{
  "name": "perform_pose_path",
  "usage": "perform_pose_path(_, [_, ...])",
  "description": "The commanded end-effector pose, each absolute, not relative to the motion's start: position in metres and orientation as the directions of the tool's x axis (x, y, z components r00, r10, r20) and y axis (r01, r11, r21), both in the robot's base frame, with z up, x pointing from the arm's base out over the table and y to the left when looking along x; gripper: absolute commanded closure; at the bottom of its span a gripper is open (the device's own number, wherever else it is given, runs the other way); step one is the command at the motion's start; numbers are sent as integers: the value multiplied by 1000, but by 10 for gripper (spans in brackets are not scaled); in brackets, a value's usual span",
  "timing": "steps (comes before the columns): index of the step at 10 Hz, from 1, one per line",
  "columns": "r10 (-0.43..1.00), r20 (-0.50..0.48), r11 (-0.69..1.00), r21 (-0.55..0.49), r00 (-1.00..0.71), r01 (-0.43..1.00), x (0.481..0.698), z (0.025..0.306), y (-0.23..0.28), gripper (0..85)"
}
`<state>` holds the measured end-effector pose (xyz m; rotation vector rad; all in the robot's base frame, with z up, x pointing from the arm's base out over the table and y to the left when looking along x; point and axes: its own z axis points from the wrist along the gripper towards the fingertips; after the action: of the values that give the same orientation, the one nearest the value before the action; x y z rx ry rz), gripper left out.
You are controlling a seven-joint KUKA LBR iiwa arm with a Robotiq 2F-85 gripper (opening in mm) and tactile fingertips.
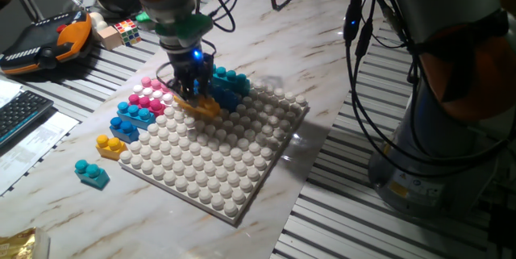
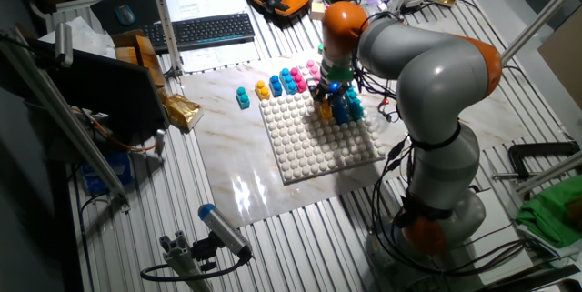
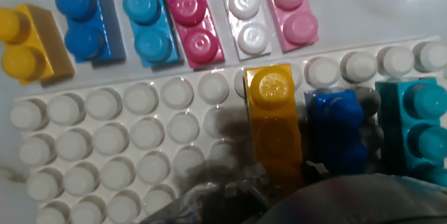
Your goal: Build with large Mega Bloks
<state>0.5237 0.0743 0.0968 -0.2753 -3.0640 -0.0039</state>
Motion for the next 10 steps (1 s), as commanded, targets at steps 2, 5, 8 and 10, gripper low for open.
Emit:
perform_pose_path(2, [173, 66, 985, -4, -983, 173, 520, 92, 75, 840])
perform_pose_path(5, [174, 50, 985, 0, -983, 175, 516, 81, 74, 840])
perform_pose_path(8, [158, 44, 987, 4, -987, 158, 517, 74, 70, 840])
perform_pose_path(10, [155, 39, 988, 12, -987, 155, 519, 70, 70, 840])
